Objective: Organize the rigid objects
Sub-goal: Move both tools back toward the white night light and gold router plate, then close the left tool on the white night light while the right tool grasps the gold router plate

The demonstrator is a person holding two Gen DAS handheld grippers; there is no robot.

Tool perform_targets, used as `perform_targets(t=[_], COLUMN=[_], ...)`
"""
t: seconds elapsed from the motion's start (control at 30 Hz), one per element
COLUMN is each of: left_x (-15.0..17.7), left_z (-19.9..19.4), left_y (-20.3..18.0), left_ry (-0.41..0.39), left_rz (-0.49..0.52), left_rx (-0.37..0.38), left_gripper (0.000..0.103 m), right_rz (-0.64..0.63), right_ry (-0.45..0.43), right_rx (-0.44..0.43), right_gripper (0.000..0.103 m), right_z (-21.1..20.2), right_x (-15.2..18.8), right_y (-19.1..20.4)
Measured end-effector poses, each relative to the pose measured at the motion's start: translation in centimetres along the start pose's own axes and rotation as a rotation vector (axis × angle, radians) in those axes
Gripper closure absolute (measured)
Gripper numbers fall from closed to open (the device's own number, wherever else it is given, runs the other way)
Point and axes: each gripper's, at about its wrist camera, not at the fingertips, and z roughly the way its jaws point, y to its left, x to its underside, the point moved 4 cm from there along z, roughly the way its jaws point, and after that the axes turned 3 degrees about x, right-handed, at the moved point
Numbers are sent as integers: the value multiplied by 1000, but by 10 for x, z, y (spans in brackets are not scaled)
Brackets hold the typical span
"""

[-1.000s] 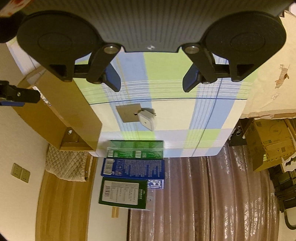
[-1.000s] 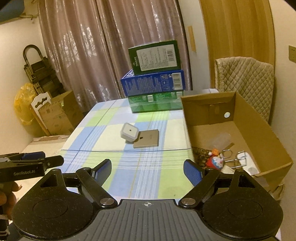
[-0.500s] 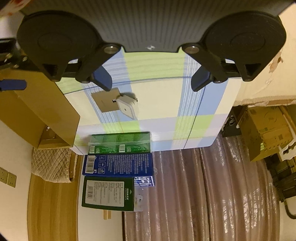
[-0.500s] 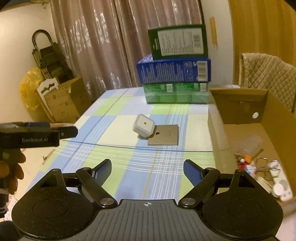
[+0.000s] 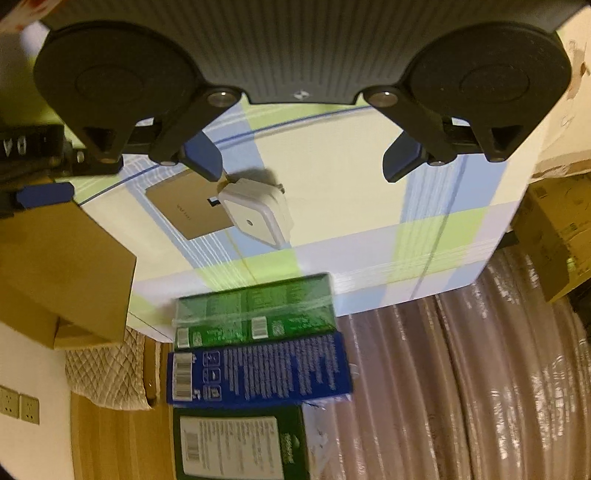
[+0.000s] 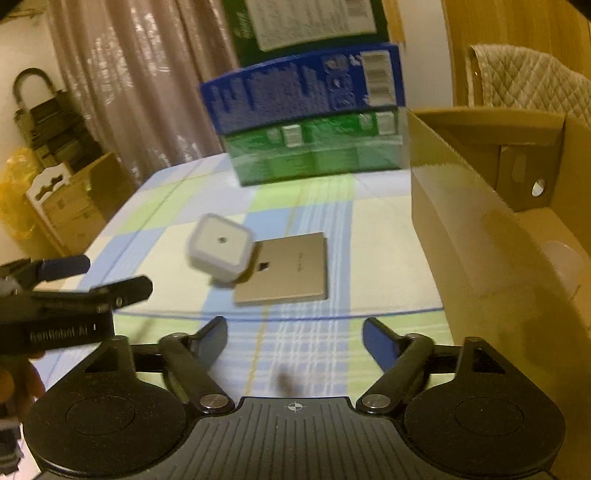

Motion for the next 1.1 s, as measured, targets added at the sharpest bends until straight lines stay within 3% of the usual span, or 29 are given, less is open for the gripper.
perform_targets(t=[0.13, 0.33, 0.67, 0.77, 0.83, 1.1], left_x=[1, -1, 0, -3, -5, 4], left_z=[27, 56, 91, 95, 95, 68], left_y=[-7, -24, -48, -48, -44, -2], left_ry=[-14, -29, -37, -49, -42, -7], left_rz=[30, 108, 211, 212, 195, 97], left_rx=[11, 33, -11, -26, -26, -13], left_gripper=[12, 13, 18, 33, 38, 41], right_rz=[21, 77, 117, 122, 119, 97], right_ry=[8, 10, 25, 25, 24, 24], right_rx=[9, 13, 29, 26, 26, 9], right_gripper=[39, 40, 40, 40, 40, 39], right_z=[24, 45, 56, 56, 56, 59], right_x=[-10, -19, -20, -20, -20, -19], right_y=[-11, -23, -33, -33, -32, -23])
